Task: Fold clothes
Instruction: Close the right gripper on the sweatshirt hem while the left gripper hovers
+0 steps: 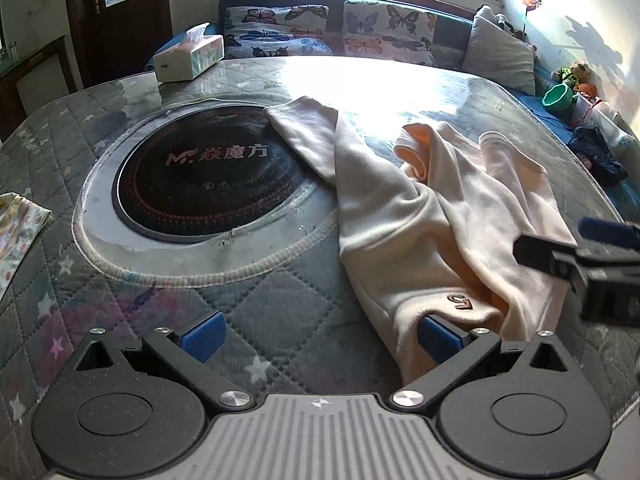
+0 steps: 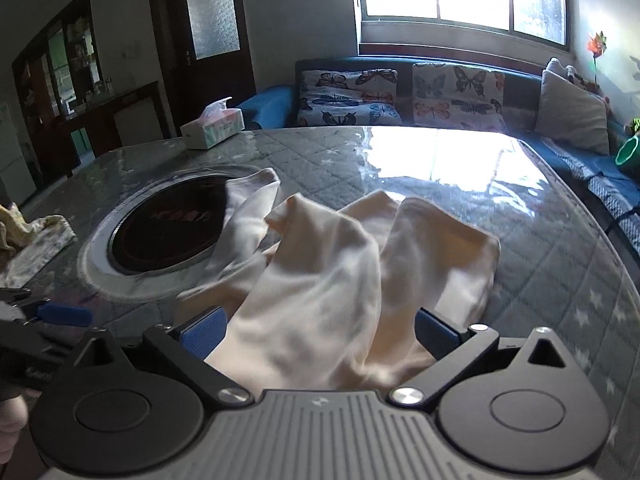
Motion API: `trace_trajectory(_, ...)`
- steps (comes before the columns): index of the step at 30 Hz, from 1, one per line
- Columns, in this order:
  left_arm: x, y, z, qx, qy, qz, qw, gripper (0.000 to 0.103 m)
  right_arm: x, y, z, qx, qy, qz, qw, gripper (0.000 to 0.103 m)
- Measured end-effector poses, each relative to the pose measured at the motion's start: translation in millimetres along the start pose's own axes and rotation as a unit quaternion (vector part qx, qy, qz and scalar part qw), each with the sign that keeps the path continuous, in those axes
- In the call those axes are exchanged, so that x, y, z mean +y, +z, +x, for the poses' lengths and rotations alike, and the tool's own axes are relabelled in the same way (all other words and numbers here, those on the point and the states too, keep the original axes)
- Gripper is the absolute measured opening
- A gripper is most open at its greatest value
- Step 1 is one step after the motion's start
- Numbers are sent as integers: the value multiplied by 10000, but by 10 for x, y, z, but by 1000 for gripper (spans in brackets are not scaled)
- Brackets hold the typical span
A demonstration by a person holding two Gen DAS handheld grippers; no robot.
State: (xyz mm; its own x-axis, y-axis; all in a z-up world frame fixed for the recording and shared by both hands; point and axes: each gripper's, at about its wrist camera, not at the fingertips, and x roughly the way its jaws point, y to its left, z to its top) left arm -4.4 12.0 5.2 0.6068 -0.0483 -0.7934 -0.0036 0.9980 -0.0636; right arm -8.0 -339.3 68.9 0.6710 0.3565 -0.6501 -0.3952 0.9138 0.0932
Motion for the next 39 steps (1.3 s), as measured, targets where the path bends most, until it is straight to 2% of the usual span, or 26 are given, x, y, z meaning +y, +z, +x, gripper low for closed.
trace_trajectory(14,63,156,235,148,-153,-16,9998,103,65,542,737,96,263,-112,9995,85)
trace_trajectory(19,100,183,222,149,-259,0,9996,103,116,665,950,179,431,-101,9989,71)
trace_trajectory(21,115,181,194,118,-305,16,9995,103,124,690,1030,229,451,-103,9987,70)
trace_trajectory(26,168,196,147,40,-334,-55,9994,103,65,697,1176,429,473,-27,9980,54)
trace_trajectory(29,178,225,143,4,-348,-73,9994,103,-6,693,1182,431,501,60,9978,39)
trace_trajectory(33,168,276,186,33,-316,-102,9994,103,-85,694,1101,312,541,184,9979,14)
trace_trajectory(39,167,304,134,-62,-430,-79,9990,103,-245,671,813,-61,460,371,9982,6)
